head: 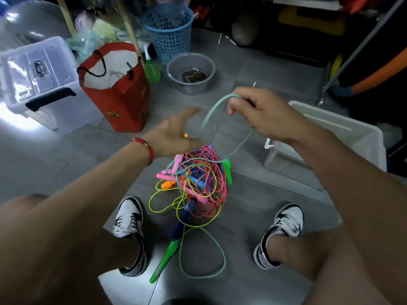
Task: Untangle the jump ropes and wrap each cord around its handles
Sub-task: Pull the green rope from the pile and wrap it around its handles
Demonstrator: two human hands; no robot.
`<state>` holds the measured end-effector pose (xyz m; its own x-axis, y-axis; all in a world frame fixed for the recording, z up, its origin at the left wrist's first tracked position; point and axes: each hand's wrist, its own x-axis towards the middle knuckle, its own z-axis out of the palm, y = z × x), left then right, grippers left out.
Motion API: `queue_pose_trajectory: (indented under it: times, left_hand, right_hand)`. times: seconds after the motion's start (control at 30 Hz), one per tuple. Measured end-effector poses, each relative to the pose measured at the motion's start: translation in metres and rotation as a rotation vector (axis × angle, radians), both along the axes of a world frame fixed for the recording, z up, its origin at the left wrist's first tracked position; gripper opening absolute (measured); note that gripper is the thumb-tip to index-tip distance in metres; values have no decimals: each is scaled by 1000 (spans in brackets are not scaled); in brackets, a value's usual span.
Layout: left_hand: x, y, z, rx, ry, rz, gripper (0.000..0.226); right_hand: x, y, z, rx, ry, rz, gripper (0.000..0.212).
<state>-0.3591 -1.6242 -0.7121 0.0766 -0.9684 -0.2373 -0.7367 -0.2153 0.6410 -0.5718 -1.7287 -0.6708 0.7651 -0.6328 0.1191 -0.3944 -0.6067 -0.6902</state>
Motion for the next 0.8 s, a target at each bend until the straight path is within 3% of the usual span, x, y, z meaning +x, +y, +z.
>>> queue_pose_trajectory:
  times: [0.07,0.13,0.2,0.3,0.37,0.43,0.5,0.57,0.63,0.73,0.8]
  left_hand:
    - [-27,0,6,-100,229,-111,52]
    - [-37,0,20,-144,323,-116,21]
    - [-28,0,30,-209,366,-61,26]
    - [-8,5,42,-350,557,95,30]
    - [2,3,42,-379,569,235,31]
    - [12,1,29,-307,454,342,32]
    - [20,1,14,-205,367,422,27]
    - [23,0,4,-119,280,431,24]
    - [24,0,2,-62,146,399,25]
    - [20,1,1,-40,-116,324,22]
    - [13,2,1,-81,21,329,21]
  right_hand:
    - [10,9,-2,-111,36,49,23]
    - [10,7,-4,-185,85,35,22]
    - [0,-7,-11,-217,214,-17,22]
    - [-23,-30,-36,-192,655,-103,26]
    - [-31,-34,-52,-123,839,-158,25]
    - [-27,-36,-48,13,616,-265,29]
    - [-19,-36,-34,258,144,-390,31]
    - [-14,-31,-20,500,-158,-451,28]
    - [-14,-26,-18,588,-185,-463,27]
    - [-16,-25,-18,557,-142,-502,27]
    - [-16,-28,-19,459,-121,-571,28]
